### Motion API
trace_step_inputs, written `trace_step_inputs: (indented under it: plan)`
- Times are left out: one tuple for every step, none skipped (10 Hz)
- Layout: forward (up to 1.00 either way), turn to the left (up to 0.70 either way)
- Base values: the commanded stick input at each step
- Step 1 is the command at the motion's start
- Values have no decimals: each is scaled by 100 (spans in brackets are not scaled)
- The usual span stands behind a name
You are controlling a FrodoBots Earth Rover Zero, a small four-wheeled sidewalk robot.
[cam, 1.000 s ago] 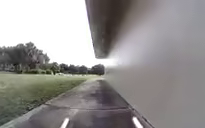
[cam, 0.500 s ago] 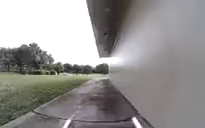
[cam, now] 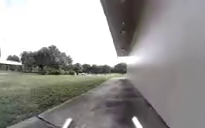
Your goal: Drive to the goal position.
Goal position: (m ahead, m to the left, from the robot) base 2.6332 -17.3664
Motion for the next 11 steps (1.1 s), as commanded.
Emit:
trace_step_inputs:
  plan:
    - [69, 17]
    - [69, 23]
    - [69, 20]
    - [69, 14]
    - [69, 8]
    - [69, 3]
    - [69, 3]
    - [69, 3]
    - [69, 3]
    - [69, 3]
    - [69, 3]
